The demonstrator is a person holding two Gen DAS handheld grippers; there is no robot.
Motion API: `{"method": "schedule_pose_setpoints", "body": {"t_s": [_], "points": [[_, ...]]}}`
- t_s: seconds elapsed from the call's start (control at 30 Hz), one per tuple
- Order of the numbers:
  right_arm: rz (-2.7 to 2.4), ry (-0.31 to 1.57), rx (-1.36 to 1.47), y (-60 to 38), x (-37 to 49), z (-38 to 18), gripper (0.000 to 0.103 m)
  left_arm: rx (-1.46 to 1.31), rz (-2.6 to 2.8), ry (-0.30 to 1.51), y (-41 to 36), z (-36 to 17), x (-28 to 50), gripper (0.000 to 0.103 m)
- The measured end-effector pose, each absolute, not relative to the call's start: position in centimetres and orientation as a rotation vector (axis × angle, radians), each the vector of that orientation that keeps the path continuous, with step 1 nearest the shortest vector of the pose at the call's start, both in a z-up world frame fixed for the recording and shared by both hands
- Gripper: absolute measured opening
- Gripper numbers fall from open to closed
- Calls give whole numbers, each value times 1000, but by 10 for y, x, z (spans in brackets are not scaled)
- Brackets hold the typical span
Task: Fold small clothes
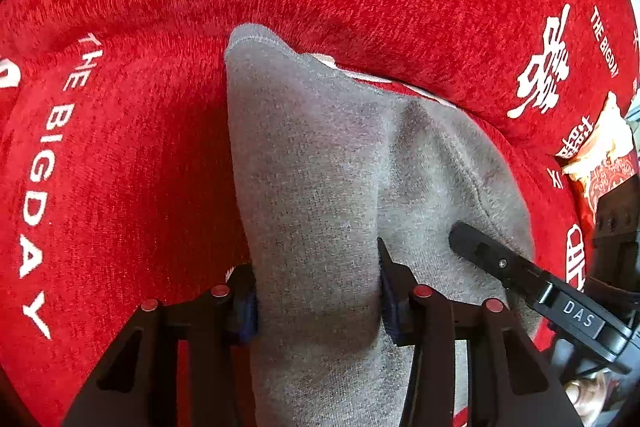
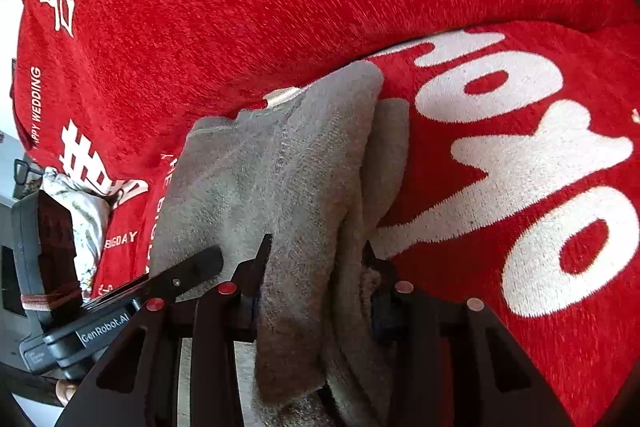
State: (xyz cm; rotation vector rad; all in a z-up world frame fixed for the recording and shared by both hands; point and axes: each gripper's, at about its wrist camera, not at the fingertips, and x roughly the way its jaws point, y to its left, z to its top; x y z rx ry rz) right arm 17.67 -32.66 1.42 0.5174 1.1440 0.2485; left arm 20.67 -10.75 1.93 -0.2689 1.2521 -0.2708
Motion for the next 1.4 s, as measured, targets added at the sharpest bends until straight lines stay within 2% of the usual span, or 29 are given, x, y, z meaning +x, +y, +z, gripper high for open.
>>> {"method": "schedule_pose_setpoints", "body": {"t_s": [0.67,1.4], "points": [[227,1147,401,-288,143,54,40,-243,-254,1259,-87,40,169,46],[237,1141,355,-251,85,64,40,-228,-240,1242,-60,49,106,46]]}}
